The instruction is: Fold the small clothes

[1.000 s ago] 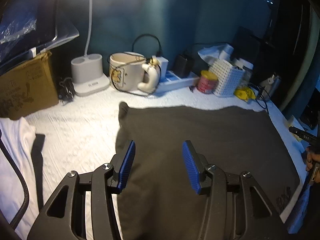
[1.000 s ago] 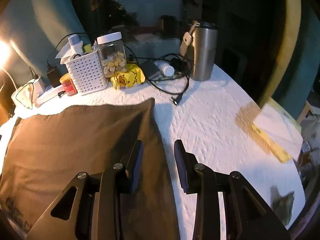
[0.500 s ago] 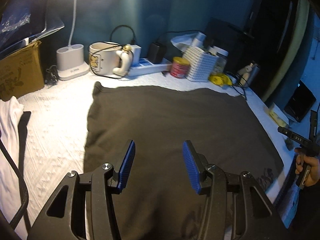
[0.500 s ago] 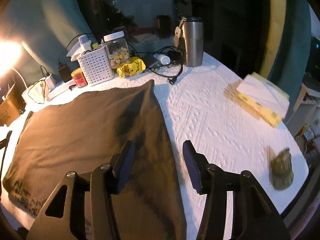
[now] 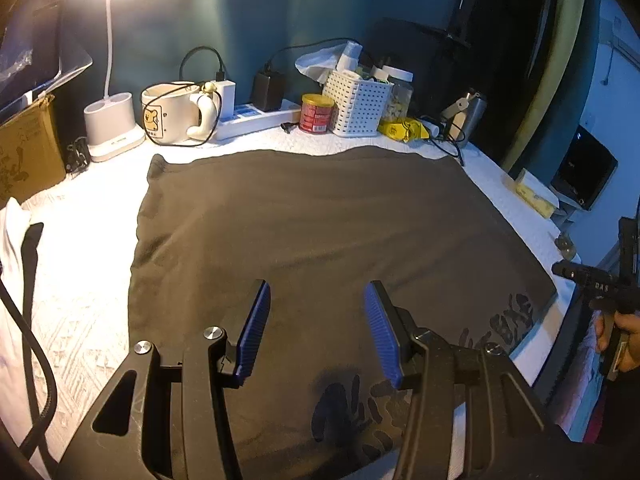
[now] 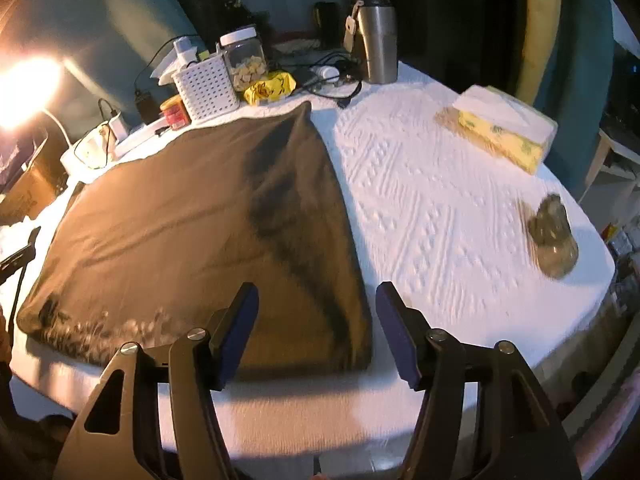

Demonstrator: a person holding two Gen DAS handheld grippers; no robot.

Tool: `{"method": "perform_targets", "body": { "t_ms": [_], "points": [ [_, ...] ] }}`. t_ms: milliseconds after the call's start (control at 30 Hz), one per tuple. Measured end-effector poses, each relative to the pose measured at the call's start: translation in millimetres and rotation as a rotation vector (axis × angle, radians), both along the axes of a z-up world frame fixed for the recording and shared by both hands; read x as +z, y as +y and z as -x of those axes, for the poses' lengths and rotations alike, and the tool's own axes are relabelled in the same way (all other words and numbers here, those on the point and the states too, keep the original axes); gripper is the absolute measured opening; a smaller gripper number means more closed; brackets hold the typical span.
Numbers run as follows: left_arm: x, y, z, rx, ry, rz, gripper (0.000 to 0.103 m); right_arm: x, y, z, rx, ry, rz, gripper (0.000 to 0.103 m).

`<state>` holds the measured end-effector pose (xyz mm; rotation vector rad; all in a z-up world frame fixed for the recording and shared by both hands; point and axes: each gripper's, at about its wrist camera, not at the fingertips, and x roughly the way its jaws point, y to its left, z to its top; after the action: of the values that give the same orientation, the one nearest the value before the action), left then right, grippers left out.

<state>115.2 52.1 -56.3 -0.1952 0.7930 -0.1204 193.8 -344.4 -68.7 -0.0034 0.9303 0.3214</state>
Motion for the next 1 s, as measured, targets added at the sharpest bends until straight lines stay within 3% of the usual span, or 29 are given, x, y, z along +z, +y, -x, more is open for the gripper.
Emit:
{"method": "perform_targets", "body": {
  "t_ms": [667,900,1000],
  "points": [
    [-5,19,2,0.008,-0.001,-0.01,0.049,-23,9,25,0.017,0.143,-0.055,0.065],
    [-9,23,-5,0.009,0.01,-0.022,0.049,-28,21,22,0.023,0.15,-0.05,0.083],
    [-12,25,-10,0.012,0.028,-0.026,0.049,-30,26,16,0.017,0.123,-0.067,0.085]
  ]
}}
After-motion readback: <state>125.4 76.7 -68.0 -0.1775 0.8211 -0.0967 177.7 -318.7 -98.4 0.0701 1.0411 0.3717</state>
